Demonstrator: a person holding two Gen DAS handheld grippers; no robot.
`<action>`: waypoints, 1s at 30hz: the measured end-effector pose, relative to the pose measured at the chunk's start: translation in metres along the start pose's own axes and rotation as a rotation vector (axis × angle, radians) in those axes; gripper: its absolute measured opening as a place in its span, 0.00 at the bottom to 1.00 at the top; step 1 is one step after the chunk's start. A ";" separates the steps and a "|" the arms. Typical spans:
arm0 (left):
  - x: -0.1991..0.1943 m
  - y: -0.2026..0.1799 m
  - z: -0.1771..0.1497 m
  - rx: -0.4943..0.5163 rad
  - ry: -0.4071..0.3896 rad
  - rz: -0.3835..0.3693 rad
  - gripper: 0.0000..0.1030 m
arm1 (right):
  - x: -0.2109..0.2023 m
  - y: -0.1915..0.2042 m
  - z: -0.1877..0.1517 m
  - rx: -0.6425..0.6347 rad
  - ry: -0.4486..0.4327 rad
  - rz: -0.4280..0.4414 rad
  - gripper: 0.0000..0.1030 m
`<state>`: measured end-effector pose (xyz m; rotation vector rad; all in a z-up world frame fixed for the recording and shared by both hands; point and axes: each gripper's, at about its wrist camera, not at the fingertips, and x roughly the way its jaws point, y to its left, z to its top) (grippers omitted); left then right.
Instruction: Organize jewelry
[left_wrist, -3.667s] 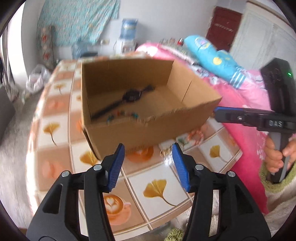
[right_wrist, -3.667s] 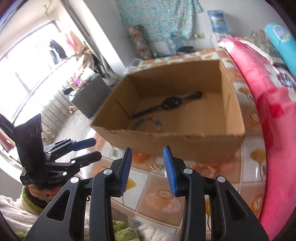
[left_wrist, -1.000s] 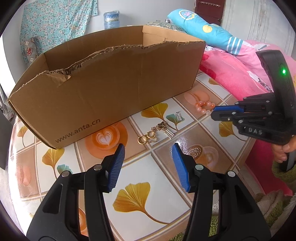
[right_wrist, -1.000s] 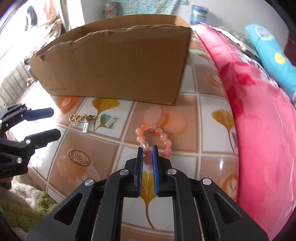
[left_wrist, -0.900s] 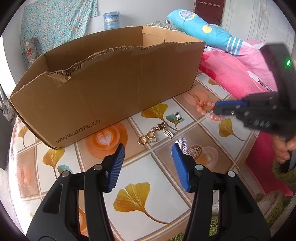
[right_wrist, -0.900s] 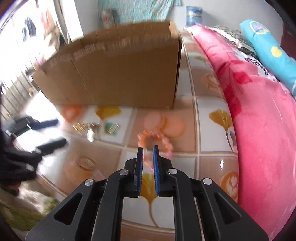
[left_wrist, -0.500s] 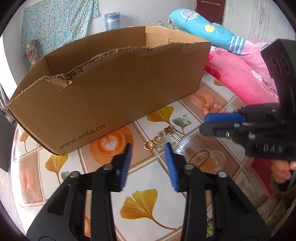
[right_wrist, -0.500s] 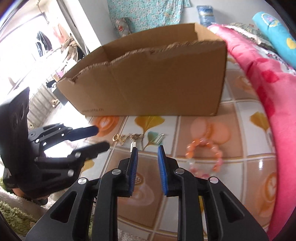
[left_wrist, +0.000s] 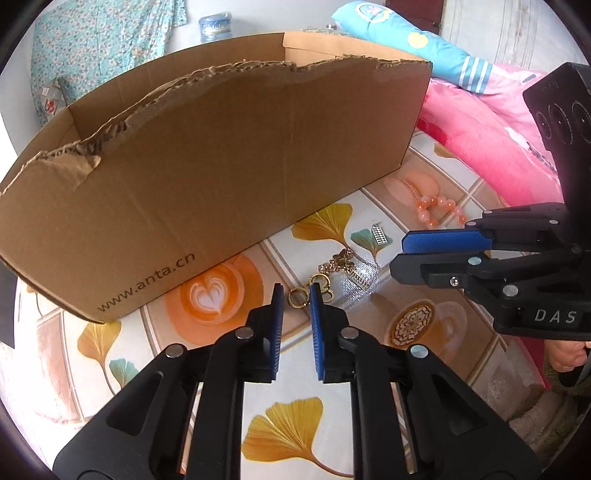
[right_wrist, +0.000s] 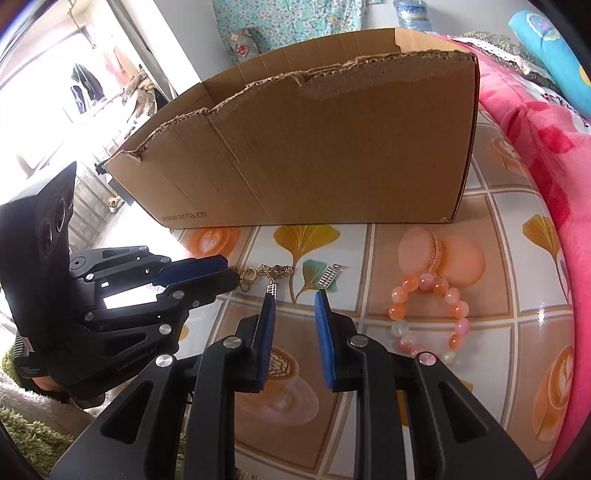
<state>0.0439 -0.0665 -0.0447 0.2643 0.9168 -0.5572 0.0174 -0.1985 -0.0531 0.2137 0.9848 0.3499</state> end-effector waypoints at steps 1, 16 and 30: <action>0.000 0.000 0.001 0.001 0.001 -0.002 0.13 | 0.000 0.000 0.000 0.000 0.001 0.000 0.22; -0.003 0.003 -0.004 -0.012 -0.008 0.000 0.10 | -0.012 0.004 0.002 -0.008 -0.026 -0.010 0.22; -0.017 0.031 -0.022 -0.116 -0.024 0.023 0.08 | 0.018 0.044 0.013 -0.126 0.041 -0.007 0.22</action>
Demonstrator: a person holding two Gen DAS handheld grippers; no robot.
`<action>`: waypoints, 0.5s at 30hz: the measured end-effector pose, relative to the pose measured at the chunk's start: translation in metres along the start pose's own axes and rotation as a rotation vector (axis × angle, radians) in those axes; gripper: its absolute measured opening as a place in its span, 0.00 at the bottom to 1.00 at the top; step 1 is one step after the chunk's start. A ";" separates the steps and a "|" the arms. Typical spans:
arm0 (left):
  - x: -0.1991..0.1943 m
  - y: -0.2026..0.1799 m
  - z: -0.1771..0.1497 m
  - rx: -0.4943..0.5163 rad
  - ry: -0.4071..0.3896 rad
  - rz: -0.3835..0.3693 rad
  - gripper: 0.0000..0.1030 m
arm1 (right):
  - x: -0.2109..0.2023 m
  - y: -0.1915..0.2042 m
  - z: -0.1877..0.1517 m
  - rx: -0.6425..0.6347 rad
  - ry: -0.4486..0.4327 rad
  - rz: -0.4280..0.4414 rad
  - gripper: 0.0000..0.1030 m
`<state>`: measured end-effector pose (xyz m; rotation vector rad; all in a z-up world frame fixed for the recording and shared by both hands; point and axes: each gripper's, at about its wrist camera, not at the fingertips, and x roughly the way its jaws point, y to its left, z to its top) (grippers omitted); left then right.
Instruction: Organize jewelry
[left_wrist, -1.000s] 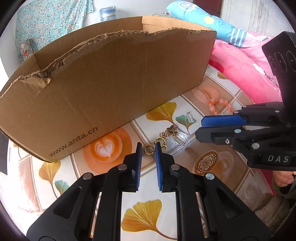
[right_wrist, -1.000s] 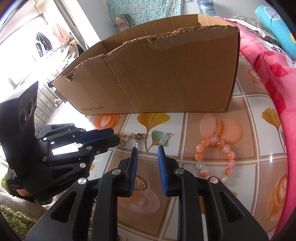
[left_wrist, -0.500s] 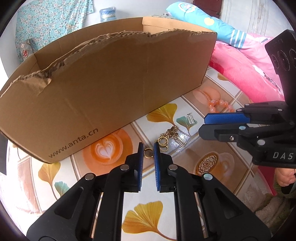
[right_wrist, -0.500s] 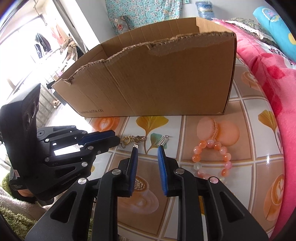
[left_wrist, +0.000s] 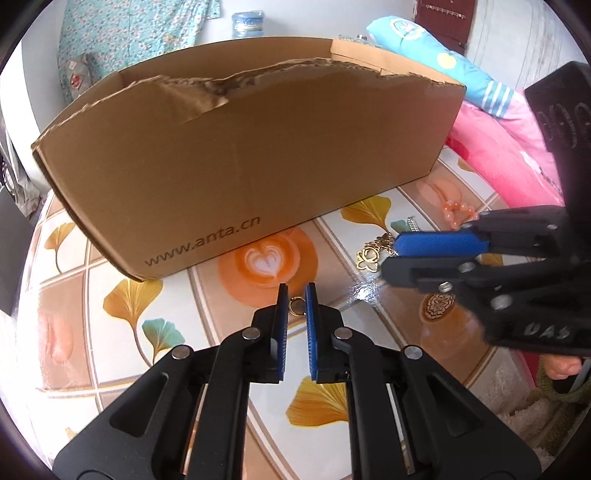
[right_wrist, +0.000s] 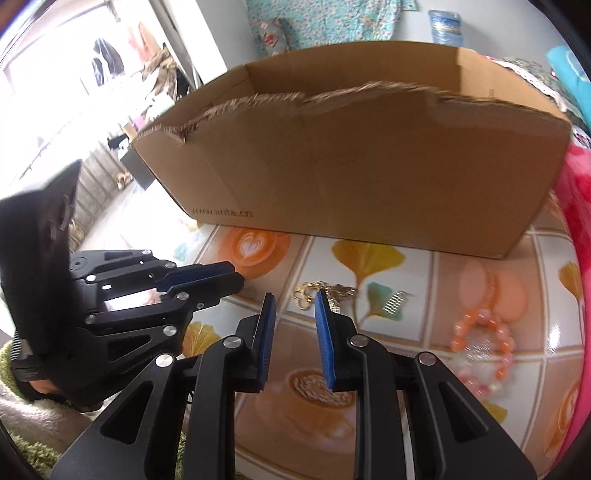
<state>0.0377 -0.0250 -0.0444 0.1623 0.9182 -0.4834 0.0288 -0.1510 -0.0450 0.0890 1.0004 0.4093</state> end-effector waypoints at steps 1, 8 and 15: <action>0.000 0.000 0.000 -0.001 -0.002 -0.003 0.08 | 0.004 0.001 0.002 -0.005 0.009 -0.014 0.22; -0.001 0.005 -0.002 -0.004 -0.016 -0.029 0.08 | 0.015 0.005 0.011 -0.024 0.031 -0.063 0.21; -0.001 0.007 -0.003 -0.009 -0.028 -0.044 0.08 | 0.020 0.017 0.015 -0.074 0.042 -0.121 0.21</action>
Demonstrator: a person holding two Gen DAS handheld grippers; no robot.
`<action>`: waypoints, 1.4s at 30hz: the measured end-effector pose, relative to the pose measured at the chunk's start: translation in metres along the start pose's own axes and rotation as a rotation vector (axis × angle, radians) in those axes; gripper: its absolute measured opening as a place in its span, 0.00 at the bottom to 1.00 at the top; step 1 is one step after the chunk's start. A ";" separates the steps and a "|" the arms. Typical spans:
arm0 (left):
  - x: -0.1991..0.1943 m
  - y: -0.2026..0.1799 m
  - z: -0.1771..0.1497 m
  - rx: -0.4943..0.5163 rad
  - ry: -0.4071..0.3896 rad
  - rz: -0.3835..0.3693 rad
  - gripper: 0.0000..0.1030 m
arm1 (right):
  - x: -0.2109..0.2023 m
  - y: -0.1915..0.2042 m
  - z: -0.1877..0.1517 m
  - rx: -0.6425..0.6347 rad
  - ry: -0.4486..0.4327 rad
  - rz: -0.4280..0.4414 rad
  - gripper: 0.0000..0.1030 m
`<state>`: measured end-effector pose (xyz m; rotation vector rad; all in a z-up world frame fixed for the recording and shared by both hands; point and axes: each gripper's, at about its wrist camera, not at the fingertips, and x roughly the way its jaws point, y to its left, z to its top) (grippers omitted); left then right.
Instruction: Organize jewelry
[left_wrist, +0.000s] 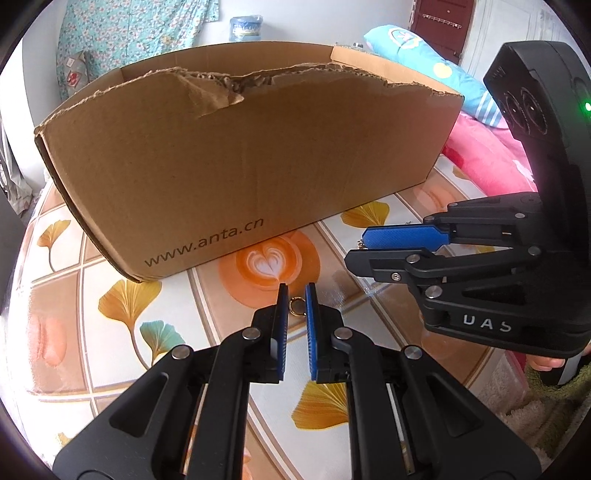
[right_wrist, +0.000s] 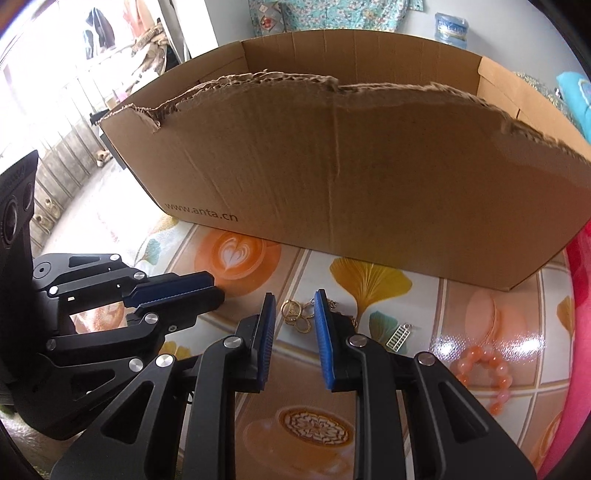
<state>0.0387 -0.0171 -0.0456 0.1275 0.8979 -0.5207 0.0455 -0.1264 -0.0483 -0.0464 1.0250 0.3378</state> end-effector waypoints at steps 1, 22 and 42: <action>0.000 0.000 0.000 -0.001 -0.001 -0.002 0.08 | 0.001 0.003 0.001 -0.014 0.002 -0.014 0.21; -0.003 0.007 -0.004 -0.012 -0.020 -0.025 0.08 | 0.007 0.034 0.007 -0.111 0.016 -0.071 0.11; -0.053 0.002 -0.006 0.005 -0.103 -0.040 0.08 | -0.067 0.007 0.001 -0.007 -0.159 0.007 0.11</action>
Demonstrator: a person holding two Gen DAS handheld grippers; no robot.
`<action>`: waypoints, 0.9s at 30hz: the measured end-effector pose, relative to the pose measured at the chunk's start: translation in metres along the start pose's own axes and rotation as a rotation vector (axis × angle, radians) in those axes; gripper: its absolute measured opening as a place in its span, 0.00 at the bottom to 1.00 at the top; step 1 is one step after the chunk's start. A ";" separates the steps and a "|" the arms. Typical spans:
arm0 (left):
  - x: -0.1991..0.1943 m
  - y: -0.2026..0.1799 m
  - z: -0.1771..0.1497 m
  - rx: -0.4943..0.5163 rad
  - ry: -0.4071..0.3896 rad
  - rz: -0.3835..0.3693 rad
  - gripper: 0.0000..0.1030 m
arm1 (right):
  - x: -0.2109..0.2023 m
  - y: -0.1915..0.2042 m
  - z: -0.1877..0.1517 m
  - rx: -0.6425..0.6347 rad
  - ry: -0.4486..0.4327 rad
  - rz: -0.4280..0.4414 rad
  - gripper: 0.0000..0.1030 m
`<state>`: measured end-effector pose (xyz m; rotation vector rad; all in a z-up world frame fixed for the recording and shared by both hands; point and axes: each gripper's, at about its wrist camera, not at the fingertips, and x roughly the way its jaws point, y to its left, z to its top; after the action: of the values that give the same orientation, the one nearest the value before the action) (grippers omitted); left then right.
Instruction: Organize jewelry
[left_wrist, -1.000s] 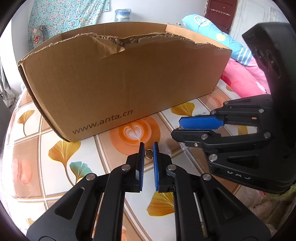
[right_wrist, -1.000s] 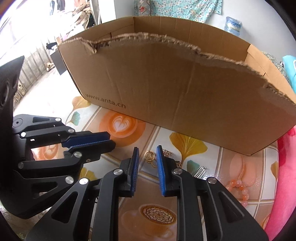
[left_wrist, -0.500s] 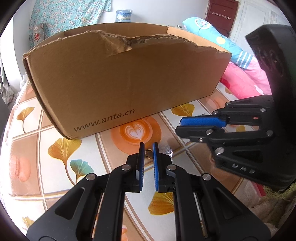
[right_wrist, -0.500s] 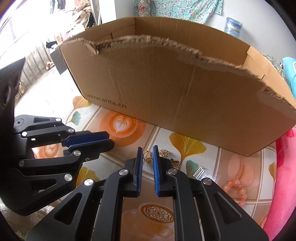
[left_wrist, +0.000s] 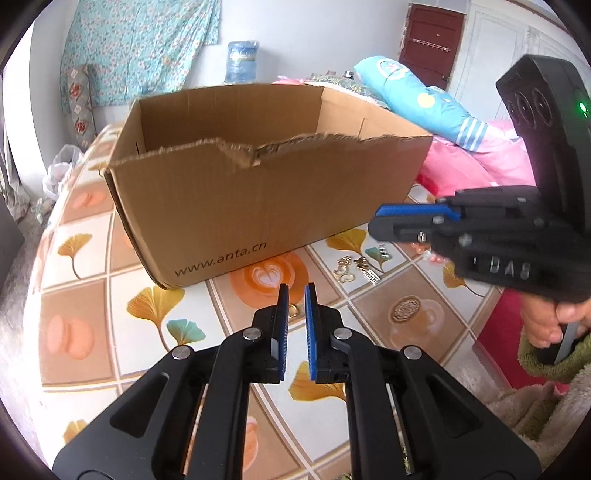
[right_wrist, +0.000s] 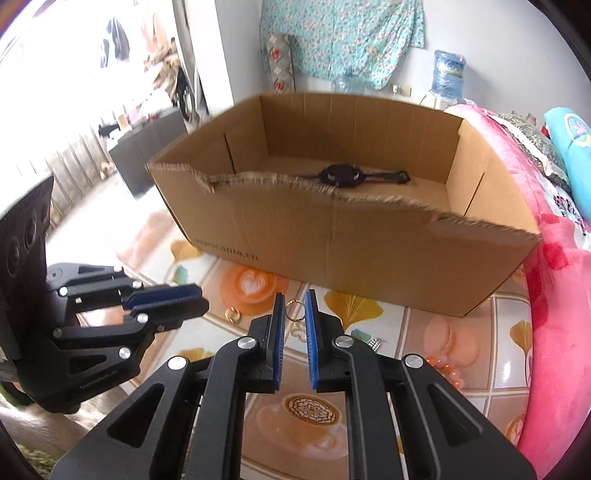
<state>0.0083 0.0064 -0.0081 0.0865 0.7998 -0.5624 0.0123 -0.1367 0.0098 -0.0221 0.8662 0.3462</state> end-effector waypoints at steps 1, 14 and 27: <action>0.001 -0.001 0.000 0.005 0.007 0.002 0.08 | -0.001 -0.002 -0.001 0.005 -0.006 0.004 0.11; 0.045 -0.001 -0.002 0.172 0.122 0.026 0.27 | 0.003 -0.011 -0.010 0.070 0.000 0.051 0.11; 0.054 -0.002 0.013 0.418 0.161 -0.143 0.11 | 0.017 -0.017 -0.009 0.107 0.010 0.061 0.11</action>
<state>0.0460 -0.0226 -0.0362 0.4668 0.8383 -0.8610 0.0205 -0.1493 -0.0109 0.1024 0.8959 0.3569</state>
